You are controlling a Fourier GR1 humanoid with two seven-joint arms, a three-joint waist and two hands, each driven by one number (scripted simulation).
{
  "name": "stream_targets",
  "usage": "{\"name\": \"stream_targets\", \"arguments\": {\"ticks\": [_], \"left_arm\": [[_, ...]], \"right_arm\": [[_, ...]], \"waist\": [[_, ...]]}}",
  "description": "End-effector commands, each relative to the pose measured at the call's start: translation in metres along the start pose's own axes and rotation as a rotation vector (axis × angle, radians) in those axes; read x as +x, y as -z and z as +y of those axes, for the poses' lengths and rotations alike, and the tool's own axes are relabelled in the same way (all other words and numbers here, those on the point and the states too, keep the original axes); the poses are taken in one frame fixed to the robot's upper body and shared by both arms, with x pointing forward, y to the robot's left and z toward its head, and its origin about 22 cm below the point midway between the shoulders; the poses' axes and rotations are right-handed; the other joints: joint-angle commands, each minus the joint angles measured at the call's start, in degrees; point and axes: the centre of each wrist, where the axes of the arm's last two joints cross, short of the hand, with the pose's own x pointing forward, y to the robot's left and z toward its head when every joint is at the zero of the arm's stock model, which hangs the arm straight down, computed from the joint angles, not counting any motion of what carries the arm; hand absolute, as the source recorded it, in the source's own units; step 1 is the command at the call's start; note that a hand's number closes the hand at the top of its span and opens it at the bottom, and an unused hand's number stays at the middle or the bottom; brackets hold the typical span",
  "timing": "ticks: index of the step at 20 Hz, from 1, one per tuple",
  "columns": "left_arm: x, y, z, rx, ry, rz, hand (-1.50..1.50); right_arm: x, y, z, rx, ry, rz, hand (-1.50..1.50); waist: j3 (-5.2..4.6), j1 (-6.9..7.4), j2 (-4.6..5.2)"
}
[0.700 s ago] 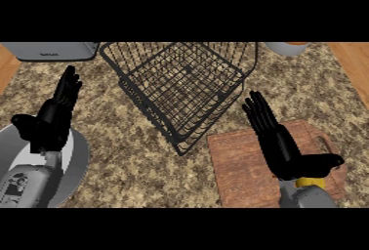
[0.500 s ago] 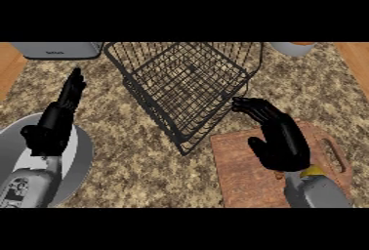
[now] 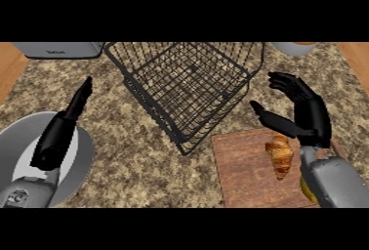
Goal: Pick the croissant from the cutting board and place it in the tiered basket
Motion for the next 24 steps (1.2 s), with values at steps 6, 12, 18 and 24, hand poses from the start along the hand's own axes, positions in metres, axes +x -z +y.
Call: {"name": "stream_targets", "arguments": {"ticks": [6, 12, 18, 24], "left_arm": [[-0.005, -0.013, -0.003, -0.028, 0.015, 0.004, 0.00], [0.000, -0.011, 0.008, -0.018, 0.024, 0.013, 0.00], [-0.001, -0.015, 0.000, -0.020, 0.011, 0.007, 0.00], [0.000, -0.011, 0.009, -0.023, 0.019, -0.011, 0.00]], "right_arm": [[0.038, 0.006, -0.019, 0.191, -0.416, 0.243, -1.50], [0.081, 0.011, -0.041, 0.276, -0.875, 0.456, -1.50], [0.142, 0.005, -0.009, 0.287, -1.096, 0.601, -1.50], [0.149, -0.016, 0.046, 0.267, -1.063, 0.659, -1.50]], "waist": [[-0.20, -0.24, -0.45], [-0.46, -0.63, -1.06], [-0.19, 0.13, -0.51], [-0.04, 0.46, -0.17]]}}
